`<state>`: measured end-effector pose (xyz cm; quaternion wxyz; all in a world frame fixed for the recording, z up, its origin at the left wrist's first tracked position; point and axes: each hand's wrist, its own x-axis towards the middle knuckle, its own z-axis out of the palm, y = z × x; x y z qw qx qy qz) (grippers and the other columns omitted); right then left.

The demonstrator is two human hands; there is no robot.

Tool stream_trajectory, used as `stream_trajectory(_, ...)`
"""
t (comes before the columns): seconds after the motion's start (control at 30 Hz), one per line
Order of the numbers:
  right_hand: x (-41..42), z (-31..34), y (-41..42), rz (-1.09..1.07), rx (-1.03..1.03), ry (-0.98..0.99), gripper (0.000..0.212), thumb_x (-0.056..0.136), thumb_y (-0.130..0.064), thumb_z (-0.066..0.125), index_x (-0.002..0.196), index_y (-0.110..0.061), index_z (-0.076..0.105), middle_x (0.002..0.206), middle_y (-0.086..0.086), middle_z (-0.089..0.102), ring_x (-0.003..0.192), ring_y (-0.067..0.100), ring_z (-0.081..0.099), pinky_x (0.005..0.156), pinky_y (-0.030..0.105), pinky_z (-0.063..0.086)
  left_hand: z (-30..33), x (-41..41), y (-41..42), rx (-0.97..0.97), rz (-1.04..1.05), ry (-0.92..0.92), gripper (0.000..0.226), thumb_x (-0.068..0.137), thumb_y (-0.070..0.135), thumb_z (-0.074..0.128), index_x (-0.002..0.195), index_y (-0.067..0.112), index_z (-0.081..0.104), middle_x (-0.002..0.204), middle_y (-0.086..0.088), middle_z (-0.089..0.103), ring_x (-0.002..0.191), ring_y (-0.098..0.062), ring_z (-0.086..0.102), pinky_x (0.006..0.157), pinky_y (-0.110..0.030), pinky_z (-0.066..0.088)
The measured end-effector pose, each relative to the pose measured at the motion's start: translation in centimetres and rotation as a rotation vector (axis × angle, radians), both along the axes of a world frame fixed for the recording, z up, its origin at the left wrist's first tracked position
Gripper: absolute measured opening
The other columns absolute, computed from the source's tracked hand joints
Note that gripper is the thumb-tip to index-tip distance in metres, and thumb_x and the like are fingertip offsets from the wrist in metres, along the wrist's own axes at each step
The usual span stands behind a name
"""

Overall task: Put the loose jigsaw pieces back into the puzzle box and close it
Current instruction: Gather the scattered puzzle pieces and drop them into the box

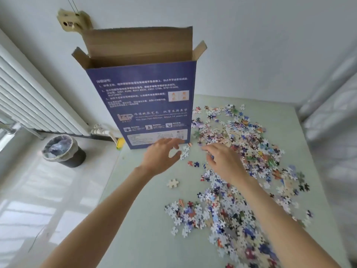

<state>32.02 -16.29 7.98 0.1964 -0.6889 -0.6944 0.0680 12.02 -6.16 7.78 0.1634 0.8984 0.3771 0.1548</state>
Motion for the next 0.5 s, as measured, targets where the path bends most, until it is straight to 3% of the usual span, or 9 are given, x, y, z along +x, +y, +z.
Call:
stream_trajectory(0.07,1.0,-3.5,-3.0,-0.038,-0.238,-0.012,0.037,0.091,-0.016,0.054,0.128,-0.02,0.053,0.128,-0.002,0.056,0.117,0.015,0.051,0.093,0.024,0.042,-4.0,0.3,-1.4,-0.236,0.022,0.308,0.058,0.086,0.042,0.058,0.138,0.033,0.035,0.129,0.002,0.052,0.118,-0.02,0.049,0.093,-0.039,0.048)
stream_trajectory(0.13,1.8,-5.8,-5.7,-0.066,-0.446,-0.033,0.054,0.089,-0.026,0.058,0.139,-0.026,0.038,0.141,-0.001,0.041,0.129,0.019,0.038,0.106,0.031,0.034,-7.0,0.0,-2.9,-0.369,0.061,0.449,0.073,0.083,0.046,0.062,0.144,0.032,0.023,0.14,-0.006,0.039,0.126,-0.026,0.04,0.097,-0.04,0.044)
stream_trajectory(0.27,1.6,-8.6,-10.5,-0.102,-0.715,-0.06,0.095,0.075,-0.053,0.068,0.147,-0.035,0.009,0.153,0.005,0.012,0.139,0.031,0.018,0.109,0.049,0.026,-10.5,-1.0,-6.2,-0.507,0.192,0.516,0.095,0.074,0.055,0.069,0.146,0.019,0.02,0.143,-0.012,0.027,0.128,-0.032,0.032,0.1,-0.041,0.039)
stream_trajectory(0.37,0.1,-10.4,-12.8,-0.136,-0.839,-0.128,0.117,0.064,-0.066,0.069,0.146,-0.038,-0.011,0.155,0.01,-0.008,0.141,0.038,0.002,0.108,0.058,0.022,-11.4,-0.8,-8.8,-0.567,0.174,0.48,0.099,0.065,0.056,0.075,0.143,0.021,0.025,0.138,-0.009,0.026,0.124,-0.03,0.03,0.101,-0.04,0.038)
stream_trajectory(0.43,-1.2,-11.4,-13.3,-0.155,-0.854,-0.148,0.12,0.062,-0.064,0.072,0.146,-0.037,-0.009,0.155,0.012,-0.011,0.141,0.04,0.001,0.107,0.058,0.023,-11.8,-0.4,-10.4,-0.565,0.124,0.459,0.102,0.062,0.054,0.079,0.143,0.023,0.025,0.136,-0.008,0.026,0.121,-0.027,0.03,0.101,-0.039,0.037)
stream_trajectory(0.5,-2.0,-11.9,-13.3,-0.184,-0.776,-0.102,0.11,0.065,-0.055,0.074,0.147,-0.034,0.004,0.154,0.01,0.0,0.139,0.038,0.01,0.107,0.054,0.03,-12.1,0.1,-11.8,-0.547,0.046,0.467,0.106,0.059,0.048,0.082,0.143,0.022,0.022,0.137,-0.007,0.025,0.12,-0.025,0.029,0.102,-0.036,0.036)
